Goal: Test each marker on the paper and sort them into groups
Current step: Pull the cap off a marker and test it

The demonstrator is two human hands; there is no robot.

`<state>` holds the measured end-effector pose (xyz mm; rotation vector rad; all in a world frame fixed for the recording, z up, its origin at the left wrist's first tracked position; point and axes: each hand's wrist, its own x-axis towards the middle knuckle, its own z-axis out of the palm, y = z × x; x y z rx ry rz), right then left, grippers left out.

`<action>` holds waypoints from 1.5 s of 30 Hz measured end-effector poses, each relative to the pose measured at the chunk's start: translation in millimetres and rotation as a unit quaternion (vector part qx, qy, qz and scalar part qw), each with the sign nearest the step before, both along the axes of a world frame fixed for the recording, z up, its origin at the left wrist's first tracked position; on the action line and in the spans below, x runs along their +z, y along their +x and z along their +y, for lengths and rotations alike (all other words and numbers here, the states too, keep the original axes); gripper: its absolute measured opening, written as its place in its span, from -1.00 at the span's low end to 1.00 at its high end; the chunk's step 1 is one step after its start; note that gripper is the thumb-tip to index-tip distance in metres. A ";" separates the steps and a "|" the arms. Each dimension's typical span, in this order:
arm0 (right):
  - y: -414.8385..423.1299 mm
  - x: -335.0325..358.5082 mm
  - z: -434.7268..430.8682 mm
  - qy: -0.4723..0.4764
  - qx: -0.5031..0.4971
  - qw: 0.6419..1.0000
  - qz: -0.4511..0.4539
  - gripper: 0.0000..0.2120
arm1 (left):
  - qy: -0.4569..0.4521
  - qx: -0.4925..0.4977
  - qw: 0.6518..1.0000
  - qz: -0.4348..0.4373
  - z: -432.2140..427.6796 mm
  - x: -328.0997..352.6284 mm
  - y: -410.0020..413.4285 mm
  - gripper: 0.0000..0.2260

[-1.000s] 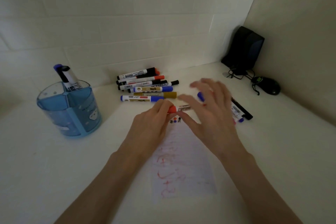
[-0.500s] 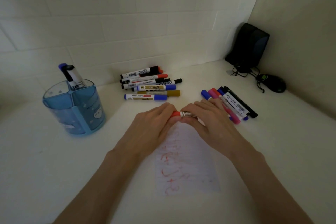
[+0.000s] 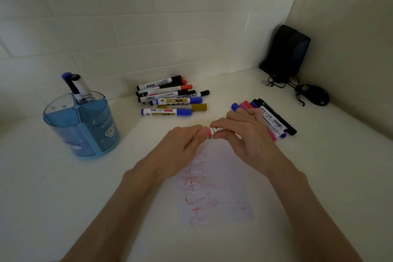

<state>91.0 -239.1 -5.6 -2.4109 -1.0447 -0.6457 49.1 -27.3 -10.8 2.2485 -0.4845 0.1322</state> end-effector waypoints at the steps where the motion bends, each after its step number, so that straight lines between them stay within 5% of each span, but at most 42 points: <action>1: 1.2 -1.0 -1.4 0.003 0.002 1.000 0.007 -0.85 | -0.010 -0.007 1.000 0.007 -0.2 0.3 0.5 -0.69; 12: 4.3 -2.4 -0.7 0.012 0.016 0.999 0.032 -0.88 | -0.055 -0.015 0.994 0.089 1.5 6.2 -0.5 -0.59; 16: 6.3 0.2 -7.2 -0.008 -0.011 1.000 0.027 -0.84 | 0.099 0.032 0.994 -0.017 -3.8 6.8 -1.5 -0.72; 20: 4.6 1.4 -10.1 -0.021 -0.028 0.999 0.030 -0.89 | 0.183 0.034 0.977 -0.107 -7.1 8.7 -3.4 -0.57; 25: 1.4 -2.2 -6.9 -0.023 -0.008 0.999 0.046 -0.84 | 0.264 0.037 0.959 -0.095 -4.7 0.8 1.0 -0.71; 36: 4.3 -0.7 -11.7 0.008 0.012 1.000 0.024 -0.89 | -0.013 -0.027 0.999 0.018 -8.2 0.6 0.2 -0.71; 39: 5.5 5.0 -16.7 0.063 -0.058 0.995 0.046 -0.67 | -0.027 -0.008 0.999 0.024 -3.2 -2.2 -0.4 -0.72; 41: 6.0 15.9 -19.2 0.249 -0.145 0.949 0.127 -0.52 | -0.058 0.015 0.998 0.027 -0.5 -2.9 0.0 -0.73; 43: 0.0 27.9 -6.0 0.462 -0.159 0.806 0.336 -0.48 | -0.078 0.026 0.996 0.026 -3.4 -2.2 0.2 -0.75; 45: -9.1 23.7 10.3 0.517 -0.098 0.681 0.509 -0.53 | -0.073 0.017 0.997 0.025 -10.8 -1.6 0.5 -0.77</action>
